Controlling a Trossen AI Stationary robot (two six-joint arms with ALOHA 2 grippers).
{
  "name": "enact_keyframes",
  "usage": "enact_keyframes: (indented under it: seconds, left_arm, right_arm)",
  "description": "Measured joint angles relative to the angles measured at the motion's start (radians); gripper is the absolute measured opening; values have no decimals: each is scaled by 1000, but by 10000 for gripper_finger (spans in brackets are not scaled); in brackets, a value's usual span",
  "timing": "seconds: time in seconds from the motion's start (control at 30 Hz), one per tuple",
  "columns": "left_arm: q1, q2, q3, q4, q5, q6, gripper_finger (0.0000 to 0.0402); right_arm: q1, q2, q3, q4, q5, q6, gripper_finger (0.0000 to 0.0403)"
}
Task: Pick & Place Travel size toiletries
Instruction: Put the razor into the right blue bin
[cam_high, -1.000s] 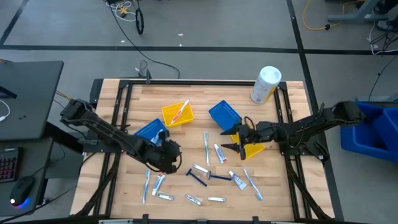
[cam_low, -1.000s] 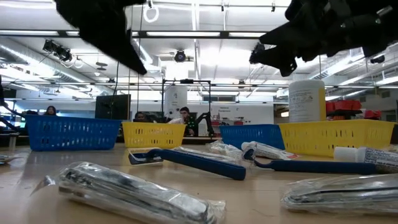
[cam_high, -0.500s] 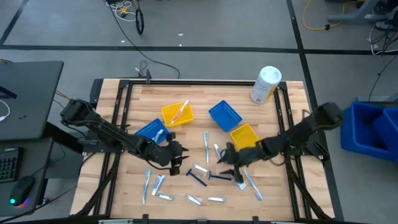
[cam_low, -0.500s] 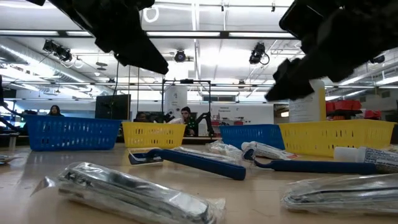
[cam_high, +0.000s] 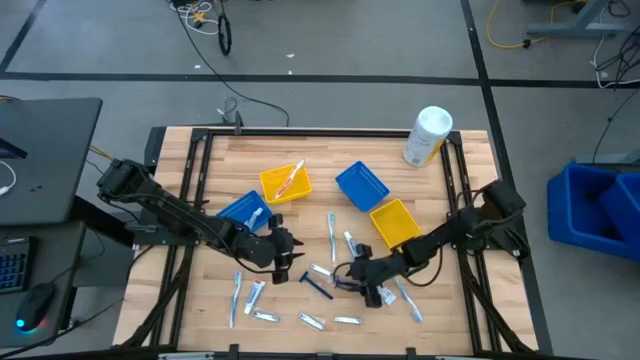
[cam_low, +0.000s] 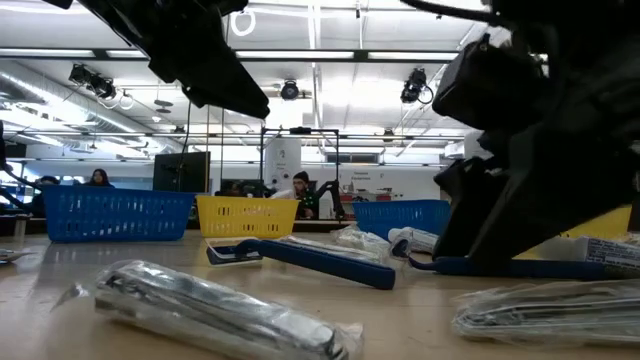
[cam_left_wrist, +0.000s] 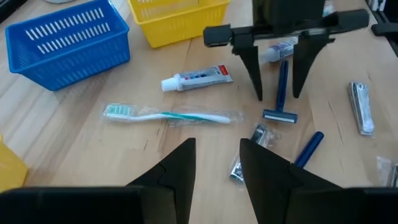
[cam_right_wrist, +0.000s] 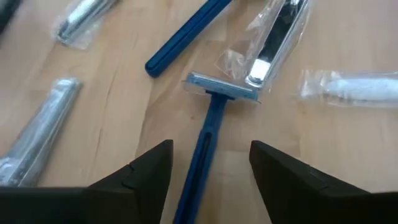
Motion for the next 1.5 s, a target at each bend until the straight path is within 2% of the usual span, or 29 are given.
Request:
enact_keyframes:
  seconds: [0.17,0.33,0.7,0.83,1.27,1.5]
  left_arm:
    - [0,0,0,0,3,-19,132]
    - [-1,0,0,1,6,-24,132]
    - [-1,0,0,0,6,-25,132]
    - [-1,0,0,0,6,-25,132]
    - [-1,0,0,-2,-2,-26,132]
    - [-1,0,0,-2,-4,-26,132]
  right_arm:
    - [14,13,43,-75,72,6,214]
    - [16,14,54,-127,75,8,191]
    - [34,14,52,-123,78,-121,83]
    - [29,15,51,-114,88,-106,58]
    - [-44,-13,47,-110,59,-167,51]
    - [-99,-172,47,-200,72,-227,50]
